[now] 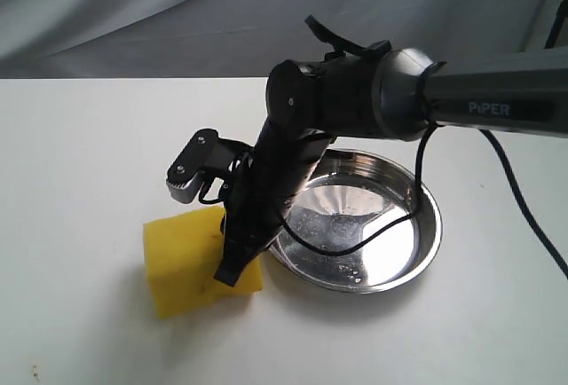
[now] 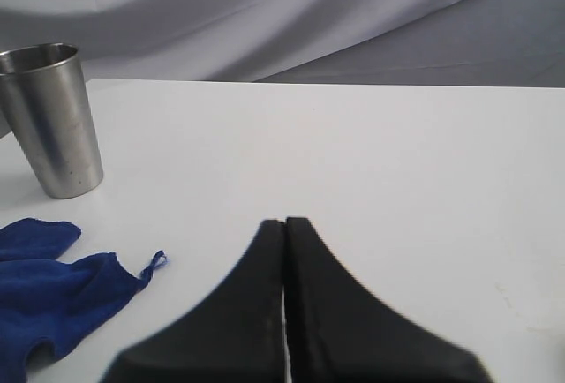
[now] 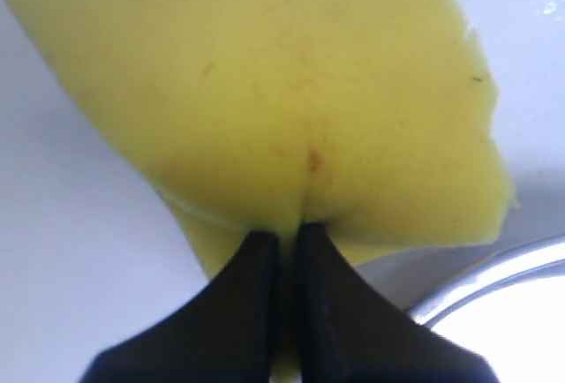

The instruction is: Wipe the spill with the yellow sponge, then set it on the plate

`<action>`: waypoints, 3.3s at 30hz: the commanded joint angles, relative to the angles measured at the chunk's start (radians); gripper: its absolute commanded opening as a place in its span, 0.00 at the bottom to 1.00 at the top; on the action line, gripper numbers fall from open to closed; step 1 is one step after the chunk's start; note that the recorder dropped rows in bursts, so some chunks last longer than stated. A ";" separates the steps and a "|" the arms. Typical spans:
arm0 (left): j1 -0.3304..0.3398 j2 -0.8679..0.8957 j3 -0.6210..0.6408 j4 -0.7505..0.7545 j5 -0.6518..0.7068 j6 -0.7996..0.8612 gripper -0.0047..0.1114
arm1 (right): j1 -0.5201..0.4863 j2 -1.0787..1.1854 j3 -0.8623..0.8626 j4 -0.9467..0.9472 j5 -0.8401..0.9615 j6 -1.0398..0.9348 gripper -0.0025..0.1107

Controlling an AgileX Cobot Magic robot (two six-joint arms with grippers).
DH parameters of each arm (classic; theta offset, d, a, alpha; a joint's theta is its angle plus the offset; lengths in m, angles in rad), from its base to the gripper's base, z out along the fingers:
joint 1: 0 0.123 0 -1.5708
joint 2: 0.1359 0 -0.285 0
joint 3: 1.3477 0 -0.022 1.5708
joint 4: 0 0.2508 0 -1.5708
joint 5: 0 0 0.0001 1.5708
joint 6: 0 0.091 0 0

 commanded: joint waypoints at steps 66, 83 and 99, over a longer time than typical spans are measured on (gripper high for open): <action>-0.004 -0.004 0.002 -0.001 -0.004 -0.004 0.04 | 0.151 0.020 0.004 -0.149 0.066 0.043 0.02; -0.004 -0.004 0.002 -0.001 -0.004 -0.004 0.04 | 0.151 -0.003 0.004 -0.143 -0.190 0.043 0.02; -0.004 -0.004 0.002 -0.001 -0.004 -0.004 0.04 | 0.147 0.033 0.004 -0.119 -0.351 -0.038 0.02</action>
